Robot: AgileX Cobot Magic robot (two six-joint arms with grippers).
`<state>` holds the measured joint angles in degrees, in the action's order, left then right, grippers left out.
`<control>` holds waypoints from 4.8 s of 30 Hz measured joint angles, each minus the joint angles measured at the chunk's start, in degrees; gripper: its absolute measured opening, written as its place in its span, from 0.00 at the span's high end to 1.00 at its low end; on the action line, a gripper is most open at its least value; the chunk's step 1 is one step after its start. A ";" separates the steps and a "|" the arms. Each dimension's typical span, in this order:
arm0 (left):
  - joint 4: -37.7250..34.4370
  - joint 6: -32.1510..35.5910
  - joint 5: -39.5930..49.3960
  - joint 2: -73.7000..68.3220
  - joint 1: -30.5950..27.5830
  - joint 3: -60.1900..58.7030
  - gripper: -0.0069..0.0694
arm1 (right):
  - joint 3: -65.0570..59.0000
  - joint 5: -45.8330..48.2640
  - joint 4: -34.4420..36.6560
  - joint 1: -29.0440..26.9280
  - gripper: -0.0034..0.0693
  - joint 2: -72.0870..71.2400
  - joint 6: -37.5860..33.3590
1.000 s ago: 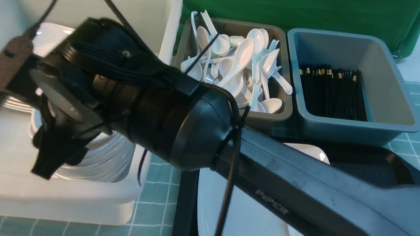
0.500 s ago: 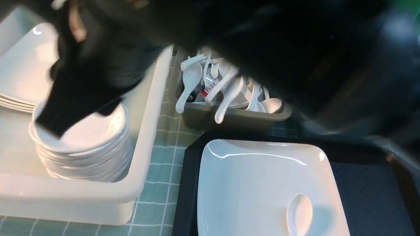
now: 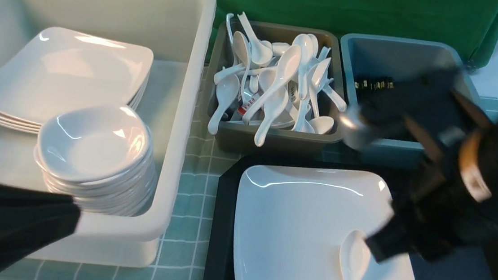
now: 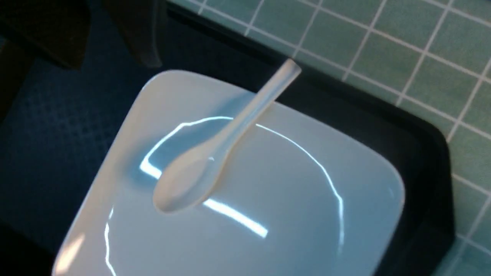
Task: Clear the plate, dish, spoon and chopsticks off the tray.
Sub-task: Use the right arm to grab a soup spoon from the plate, then use the right arm to put the soup spoon into the small storage box in the middle, then use the left arm to grab a plate from the dinner plate
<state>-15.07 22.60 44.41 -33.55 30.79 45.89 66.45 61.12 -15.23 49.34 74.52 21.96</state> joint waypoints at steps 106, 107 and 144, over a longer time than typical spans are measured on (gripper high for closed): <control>-8.35 23.39 -2.61 -29.37 4.92 6.76 0.89 | 35.45 3.78 1.97 -21.13 0.93 11.65 -25.90; -7.82 24.02 -2.67 -30.97 6.14 6.96 0.89 | 31.71 3.78 1.97 -21.13 0.93 8.58 -25.19; 22.91 35.96 -14.13 -70.08 21.87 13.23 0.38 | -22.10 -0.43 4.25 -21.13 0.93 -45.50 -15.15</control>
<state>7.84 58.56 30.28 -103.63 52.66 59.13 44.34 60.70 -10.98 28.20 29.03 6.81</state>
